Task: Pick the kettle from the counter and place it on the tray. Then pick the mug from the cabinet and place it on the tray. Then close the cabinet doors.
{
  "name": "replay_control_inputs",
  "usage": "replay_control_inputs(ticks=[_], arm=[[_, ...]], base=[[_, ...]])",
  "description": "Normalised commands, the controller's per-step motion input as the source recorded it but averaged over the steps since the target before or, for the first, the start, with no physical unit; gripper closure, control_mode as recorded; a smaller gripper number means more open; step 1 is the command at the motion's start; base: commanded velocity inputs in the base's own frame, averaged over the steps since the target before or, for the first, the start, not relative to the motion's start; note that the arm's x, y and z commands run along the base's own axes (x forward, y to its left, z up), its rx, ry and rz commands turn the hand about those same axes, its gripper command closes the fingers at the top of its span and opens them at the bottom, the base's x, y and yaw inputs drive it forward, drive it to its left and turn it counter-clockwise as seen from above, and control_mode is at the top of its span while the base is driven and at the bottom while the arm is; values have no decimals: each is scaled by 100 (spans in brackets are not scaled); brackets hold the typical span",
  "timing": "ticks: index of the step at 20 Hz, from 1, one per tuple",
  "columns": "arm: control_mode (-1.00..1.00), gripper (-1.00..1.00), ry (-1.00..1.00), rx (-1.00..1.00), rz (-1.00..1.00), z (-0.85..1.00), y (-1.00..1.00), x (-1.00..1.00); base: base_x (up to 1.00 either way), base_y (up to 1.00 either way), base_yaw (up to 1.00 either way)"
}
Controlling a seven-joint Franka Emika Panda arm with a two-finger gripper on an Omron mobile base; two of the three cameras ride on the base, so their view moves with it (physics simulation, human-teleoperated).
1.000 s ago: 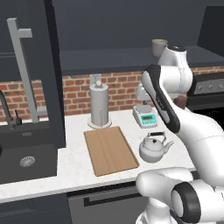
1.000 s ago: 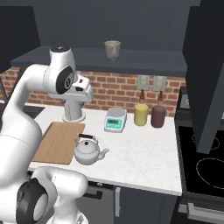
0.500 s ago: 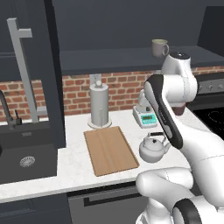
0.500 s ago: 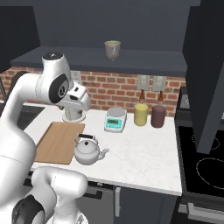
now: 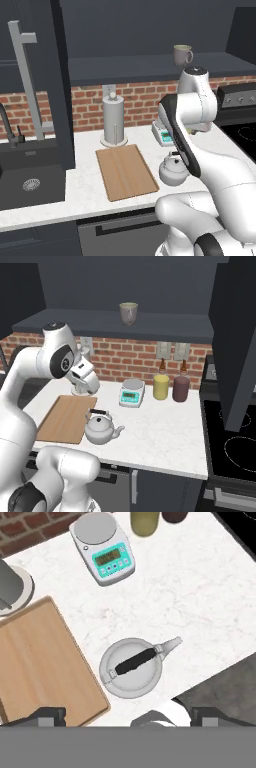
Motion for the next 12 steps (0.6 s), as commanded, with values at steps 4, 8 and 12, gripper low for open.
replay_control_inputs(ticks=[4, 8, 12], arm=[[-100, -100, 4, 3, -31, -22, -10, 0], [-100, -100, 8, 4, -27, -33, -15, 0], [-100, -100, 8, 7, -18, -46, -17, 7]], base=[[0, 0, 0], [0, 0, 0], [0, 0, 0]])
